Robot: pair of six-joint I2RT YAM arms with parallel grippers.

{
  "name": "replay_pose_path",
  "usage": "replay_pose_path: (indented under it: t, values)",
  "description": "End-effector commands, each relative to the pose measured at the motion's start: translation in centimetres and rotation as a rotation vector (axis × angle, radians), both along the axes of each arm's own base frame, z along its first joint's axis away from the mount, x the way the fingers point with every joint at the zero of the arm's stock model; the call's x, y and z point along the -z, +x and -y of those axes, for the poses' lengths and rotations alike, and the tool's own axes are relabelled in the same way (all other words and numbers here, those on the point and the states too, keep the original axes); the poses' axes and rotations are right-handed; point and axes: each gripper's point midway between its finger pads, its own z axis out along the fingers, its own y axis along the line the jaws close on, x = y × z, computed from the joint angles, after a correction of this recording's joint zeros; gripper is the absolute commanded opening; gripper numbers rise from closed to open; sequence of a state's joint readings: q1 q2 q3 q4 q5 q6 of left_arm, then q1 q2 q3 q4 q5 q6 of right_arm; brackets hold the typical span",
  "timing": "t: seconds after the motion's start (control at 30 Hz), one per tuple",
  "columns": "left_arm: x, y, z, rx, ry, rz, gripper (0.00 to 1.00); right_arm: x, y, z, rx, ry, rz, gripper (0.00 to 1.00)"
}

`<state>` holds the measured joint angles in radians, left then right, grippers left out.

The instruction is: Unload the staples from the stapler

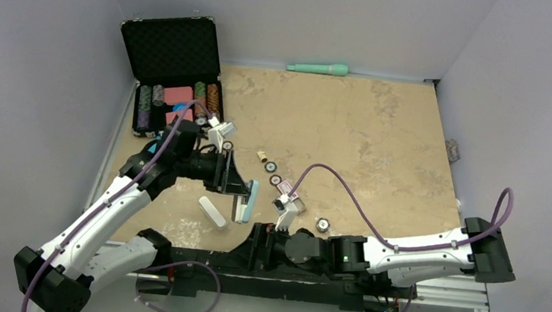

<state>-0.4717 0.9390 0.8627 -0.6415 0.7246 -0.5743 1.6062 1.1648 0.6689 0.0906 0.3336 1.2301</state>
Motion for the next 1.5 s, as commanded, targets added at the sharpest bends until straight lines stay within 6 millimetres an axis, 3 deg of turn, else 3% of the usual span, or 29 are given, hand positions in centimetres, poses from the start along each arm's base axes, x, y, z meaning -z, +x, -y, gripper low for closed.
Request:
replay_pose_path:
  t: [0.0, 0.13, 0.3, 0.63, 0.8, 1.17, 1.47]
  values:
    - [-6.5, -0.3, 1.3, 0.01, -0.184, 0.065, 0.0, -6.3, 1.5, 0.3, 0.115, 0.183, 0.059, 0.92]
    - [-7.9, -0.7, 1.3, -0.011, -0.239, 0.053, 0.0, -9.3, 0.9, 1.1, 0.124, 0.298, 0.13, 0.92]
    - [-10.4, -1.8, 1.3, -0.014, -0.343, 0.071, 0.0, -10.0, 0.7, 1.5, 0.125, 0.282, 0.154, 0.93]
    - [-15.2, -4.5, 0.8, 0.028, -0.517, 0.115, 0.0, -14.3, 1.5, 4.3, 0.139, 0.499, 0.222, 0.9]
    - [-16.7, -5.2, 0.8, 0.06, -0.601, 0.114, 0.0, -16.2, 1.4, 4.2, 0.126, 0.511, 0.278, 0.9]
    - [-18.2, -6.2, 0.5, 0.074, -0.665, 0.114, 0.0, -19.9, 2.8, 4.4, 0.192, 0.501, 0.352, 0.9]
    - [-18.8, -6.6, 0.2, 0.07, -0.687, 0.13, 0.0, -20.7, 4.0, 4.1, 0.249, 0.465, 0.359, 0.9]
